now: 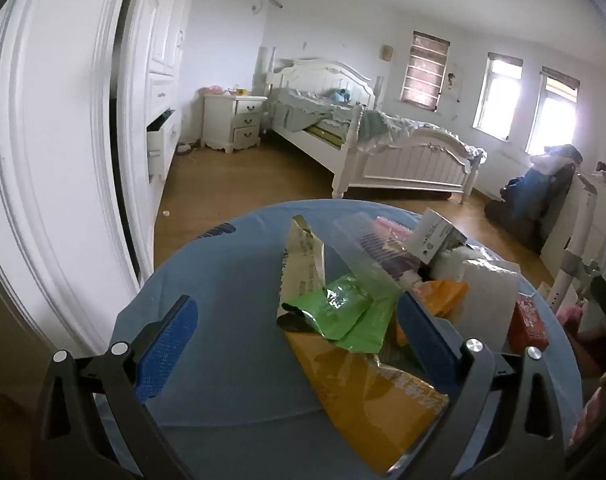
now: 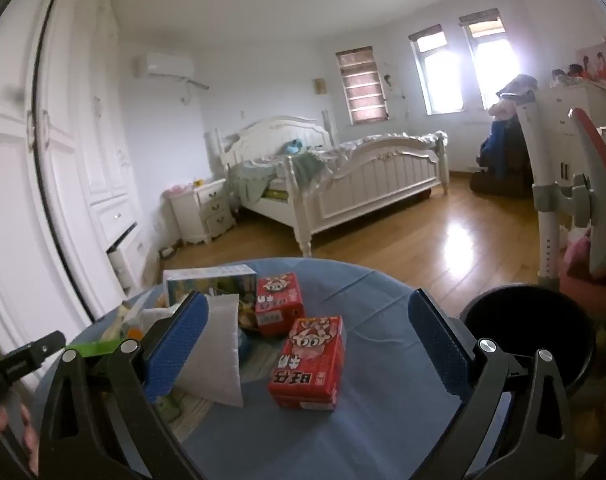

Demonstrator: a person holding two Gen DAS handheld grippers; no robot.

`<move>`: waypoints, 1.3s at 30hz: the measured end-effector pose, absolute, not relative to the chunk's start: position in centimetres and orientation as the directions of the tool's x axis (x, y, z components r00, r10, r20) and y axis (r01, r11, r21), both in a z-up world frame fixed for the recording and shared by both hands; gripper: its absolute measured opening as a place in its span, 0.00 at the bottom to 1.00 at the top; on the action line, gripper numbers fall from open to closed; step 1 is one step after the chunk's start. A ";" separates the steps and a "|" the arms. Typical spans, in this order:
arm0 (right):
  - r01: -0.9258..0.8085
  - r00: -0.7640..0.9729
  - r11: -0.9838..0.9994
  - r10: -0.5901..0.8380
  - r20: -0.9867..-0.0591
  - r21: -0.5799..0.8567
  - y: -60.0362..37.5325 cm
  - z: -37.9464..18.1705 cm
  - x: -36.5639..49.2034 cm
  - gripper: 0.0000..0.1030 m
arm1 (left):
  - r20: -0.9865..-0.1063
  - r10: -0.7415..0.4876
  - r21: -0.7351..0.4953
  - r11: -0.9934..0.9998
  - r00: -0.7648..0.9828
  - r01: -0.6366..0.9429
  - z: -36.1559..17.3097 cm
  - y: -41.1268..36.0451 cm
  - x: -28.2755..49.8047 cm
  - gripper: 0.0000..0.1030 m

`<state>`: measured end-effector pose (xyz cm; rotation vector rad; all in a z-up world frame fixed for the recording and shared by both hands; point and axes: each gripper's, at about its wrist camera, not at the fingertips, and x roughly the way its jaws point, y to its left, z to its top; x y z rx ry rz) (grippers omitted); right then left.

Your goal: Collect trash

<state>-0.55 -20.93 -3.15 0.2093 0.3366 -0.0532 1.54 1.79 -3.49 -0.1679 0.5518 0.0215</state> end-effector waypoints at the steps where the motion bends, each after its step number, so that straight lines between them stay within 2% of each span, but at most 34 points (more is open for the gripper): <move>1: 0.087 0.942 0.977 -0.017 -0.334 0.194 -20.9 -3.2 -0.5 0.96 | -0.523 -0.026 -0.151 0.987 0.852 -0.063 -3.5 1.7 1.5 0.95; 39: 0.086 0.943 0.977 -0.017 -0.332 0.196 -21.0 -3.2 -0.5 0.96 | -0.545 -0.030 -0.152 0.986 0.838 -0.063 -4.0 1.3 2.0 0.95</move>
